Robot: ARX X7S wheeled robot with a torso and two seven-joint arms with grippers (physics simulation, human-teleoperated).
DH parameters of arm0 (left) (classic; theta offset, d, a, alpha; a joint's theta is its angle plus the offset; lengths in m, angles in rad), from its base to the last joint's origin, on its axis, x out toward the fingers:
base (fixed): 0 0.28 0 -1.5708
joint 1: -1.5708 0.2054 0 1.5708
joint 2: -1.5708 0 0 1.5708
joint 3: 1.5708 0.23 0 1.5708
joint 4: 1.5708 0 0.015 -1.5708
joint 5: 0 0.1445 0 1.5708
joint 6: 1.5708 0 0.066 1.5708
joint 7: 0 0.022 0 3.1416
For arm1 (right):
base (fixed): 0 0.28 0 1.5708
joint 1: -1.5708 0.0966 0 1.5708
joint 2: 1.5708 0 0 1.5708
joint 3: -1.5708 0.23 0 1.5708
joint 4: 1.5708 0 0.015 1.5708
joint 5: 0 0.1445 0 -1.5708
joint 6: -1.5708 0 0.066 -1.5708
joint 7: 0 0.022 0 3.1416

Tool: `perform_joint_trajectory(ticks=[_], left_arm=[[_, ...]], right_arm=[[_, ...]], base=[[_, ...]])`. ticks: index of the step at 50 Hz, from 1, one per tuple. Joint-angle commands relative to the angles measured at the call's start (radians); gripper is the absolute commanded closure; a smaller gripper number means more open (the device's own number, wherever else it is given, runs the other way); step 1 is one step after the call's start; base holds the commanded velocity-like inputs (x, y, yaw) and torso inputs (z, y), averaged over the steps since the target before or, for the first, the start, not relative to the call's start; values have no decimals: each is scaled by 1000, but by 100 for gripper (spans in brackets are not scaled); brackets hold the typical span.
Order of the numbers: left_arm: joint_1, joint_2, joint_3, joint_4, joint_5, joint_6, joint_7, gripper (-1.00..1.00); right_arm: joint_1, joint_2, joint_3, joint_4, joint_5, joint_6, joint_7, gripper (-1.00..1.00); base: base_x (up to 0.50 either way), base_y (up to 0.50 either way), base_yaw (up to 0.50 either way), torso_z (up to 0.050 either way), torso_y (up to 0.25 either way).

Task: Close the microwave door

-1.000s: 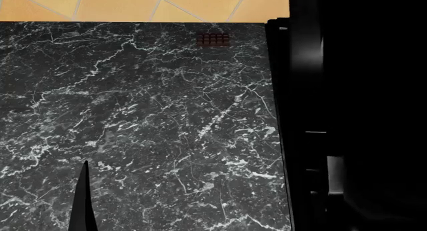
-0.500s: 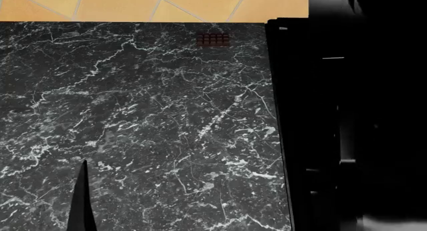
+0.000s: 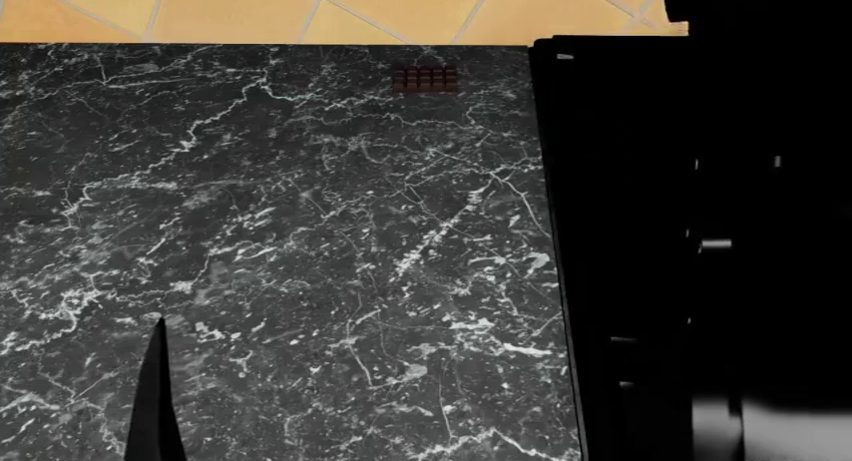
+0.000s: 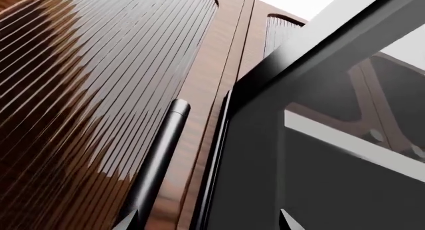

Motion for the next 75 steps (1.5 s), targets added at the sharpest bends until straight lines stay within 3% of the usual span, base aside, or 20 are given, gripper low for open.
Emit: perform_joint_trajectory(ticks=[1, 50, 75], left_arm=[[3, -4, 1, 24, 2, -14, 3, -100], [-38, -28, -26, 56, -40, -66, 15, -100], [-50, -39, -33, 60, -57, -78, 17, -100]], right_arm=[[5, 8, 9, 103, 6, -46, 21, -100], [31, 46, 112, 294, 80, -125, 86, -100], [129, 10, 105, 572, 107, -252, 70, -100]], base=[[0, 0, 0, 0, 0], [0, 0, 0, 0, 0], [0, 0, 0, 0, 0]])
